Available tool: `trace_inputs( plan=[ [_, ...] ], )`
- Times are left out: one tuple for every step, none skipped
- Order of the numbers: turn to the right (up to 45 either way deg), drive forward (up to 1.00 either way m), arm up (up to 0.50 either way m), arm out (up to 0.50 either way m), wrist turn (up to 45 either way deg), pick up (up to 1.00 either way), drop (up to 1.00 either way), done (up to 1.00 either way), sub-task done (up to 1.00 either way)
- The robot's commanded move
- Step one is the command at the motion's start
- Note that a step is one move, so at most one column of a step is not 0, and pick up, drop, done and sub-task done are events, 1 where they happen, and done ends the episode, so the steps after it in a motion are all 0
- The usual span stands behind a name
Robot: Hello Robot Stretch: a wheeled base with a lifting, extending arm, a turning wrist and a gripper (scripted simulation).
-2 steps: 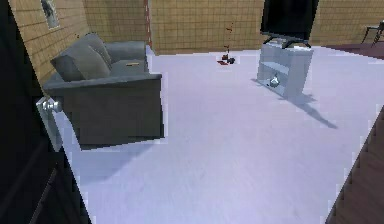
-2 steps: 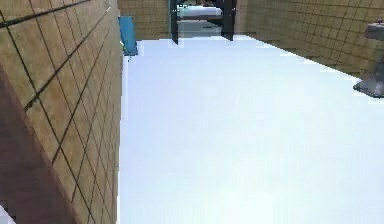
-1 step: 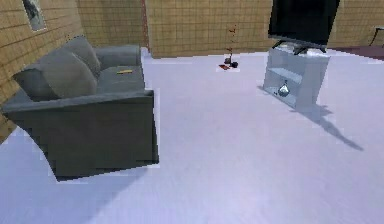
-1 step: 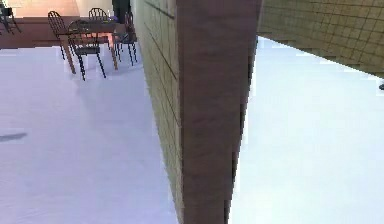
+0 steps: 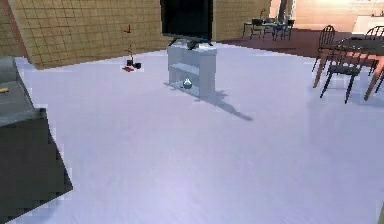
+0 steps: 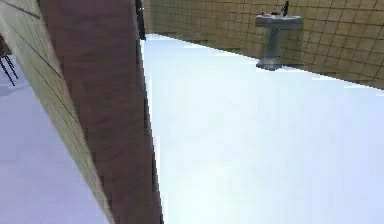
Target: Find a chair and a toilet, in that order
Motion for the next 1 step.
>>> trace_inputs(
  plan=[
    [0.0,0.65,0.00,0.00,0.0,0.00,0.00,0.00,0.00]
  ],
)
